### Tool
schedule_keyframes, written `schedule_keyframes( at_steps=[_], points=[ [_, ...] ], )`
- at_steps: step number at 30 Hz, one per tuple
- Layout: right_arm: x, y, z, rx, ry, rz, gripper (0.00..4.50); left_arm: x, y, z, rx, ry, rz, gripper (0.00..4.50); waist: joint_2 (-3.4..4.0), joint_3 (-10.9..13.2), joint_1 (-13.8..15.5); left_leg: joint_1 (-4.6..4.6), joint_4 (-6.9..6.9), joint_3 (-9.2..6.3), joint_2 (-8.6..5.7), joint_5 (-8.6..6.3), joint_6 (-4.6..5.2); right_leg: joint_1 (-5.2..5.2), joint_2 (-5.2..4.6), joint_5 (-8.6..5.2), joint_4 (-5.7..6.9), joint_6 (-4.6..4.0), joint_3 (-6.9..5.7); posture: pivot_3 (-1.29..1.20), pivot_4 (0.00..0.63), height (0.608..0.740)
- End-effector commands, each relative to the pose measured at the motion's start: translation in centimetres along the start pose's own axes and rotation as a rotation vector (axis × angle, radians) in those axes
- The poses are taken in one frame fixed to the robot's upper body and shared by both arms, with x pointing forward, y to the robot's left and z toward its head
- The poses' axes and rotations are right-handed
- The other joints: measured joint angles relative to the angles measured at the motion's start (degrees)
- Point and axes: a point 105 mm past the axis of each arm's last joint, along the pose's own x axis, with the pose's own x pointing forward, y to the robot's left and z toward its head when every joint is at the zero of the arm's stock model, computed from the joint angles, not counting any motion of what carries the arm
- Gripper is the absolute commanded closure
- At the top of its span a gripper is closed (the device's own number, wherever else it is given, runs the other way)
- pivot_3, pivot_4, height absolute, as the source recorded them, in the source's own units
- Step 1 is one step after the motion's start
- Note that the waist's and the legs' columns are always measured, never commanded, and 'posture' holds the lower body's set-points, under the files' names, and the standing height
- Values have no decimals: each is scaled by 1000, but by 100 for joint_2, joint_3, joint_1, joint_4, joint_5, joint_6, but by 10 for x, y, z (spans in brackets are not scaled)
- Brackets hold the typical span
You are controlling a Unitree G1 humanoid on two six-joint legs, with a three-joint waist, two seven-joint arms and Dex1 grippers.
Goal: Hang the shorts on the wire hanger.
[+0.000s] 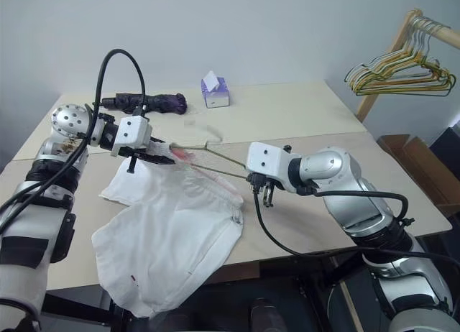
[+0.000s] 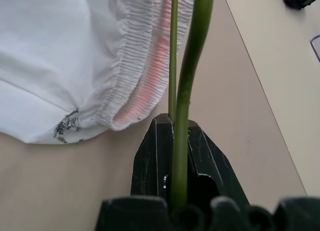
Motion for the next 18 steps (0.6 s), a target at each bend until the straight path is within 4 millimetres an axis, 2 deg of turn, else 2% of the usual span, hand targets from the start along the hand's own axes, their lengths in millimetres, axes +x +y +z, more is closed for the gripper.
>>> schedule_keyframes(
  at_steps=[1, 4, 7, 12, 13, 15, 18],
  points=[
    [-12, -5, 15, -21, -50, -5, 4500, -10, 7, 8, 20, -36, 38, 4476, 0, 0, -17, 0, 0, 0, 0, 0, 0, 0, 0, 0, 0, 0, 0, -73, 0, 740],
    [-13, -4, 15, -26, -58, 17, 4500, -11, 8, 7, 7, -33, 61, 4476, 0, 0, -34, 0, 0, -1, 0, 0, 0, 0, 0, 0, 0, 1, 0, -63, 0, 740],
    [-17, -9, 8, 6, -47, 4, 3725, -12, 7, 7, -14, -51, 66, 4500, 0, 0, -58, 0, 0, -2, 0, 0, 0, 0, 0, 0, 1, 1, 0, -62, 0, 740],
    [-34, -27, -21, 120, 4, -109, 2134, -16, 2, 3, -64, -66, 83, 4500, -1, -1, -61, -1, 0, -5, 0, 0, 0, 1, -1, 0, 1, 1, -2, -67, 0, 740],
    [-40, -29, -33, 166, 26, -141, 1766, -16, 1, 2, -78, -71, 85, 4500, -1, -1, -62, -1, 0, -4, 0, 0, 0, 1, -2, -1, 0, 1, -2, -68, 0, 740],
    [-47, -30, -50, 221, 52, -182, 1069, -17, -2, 1, -97, -80, 90, 4500, -2, -1, -55, -1, 0, -5, 0, 0, 0, 2, -2, -1, 1, 2, -3, -68, 0, 740],
    [-54, -21, -73, 314, 74, -211, 43, -19, -3, -1, -122, -85, 104, 4500, -3, -2, -61, 0, 0, -5, 0, 0, 0, 3, -1, -1, 2, 1, -3, -71, 0, 740]
  ],
)
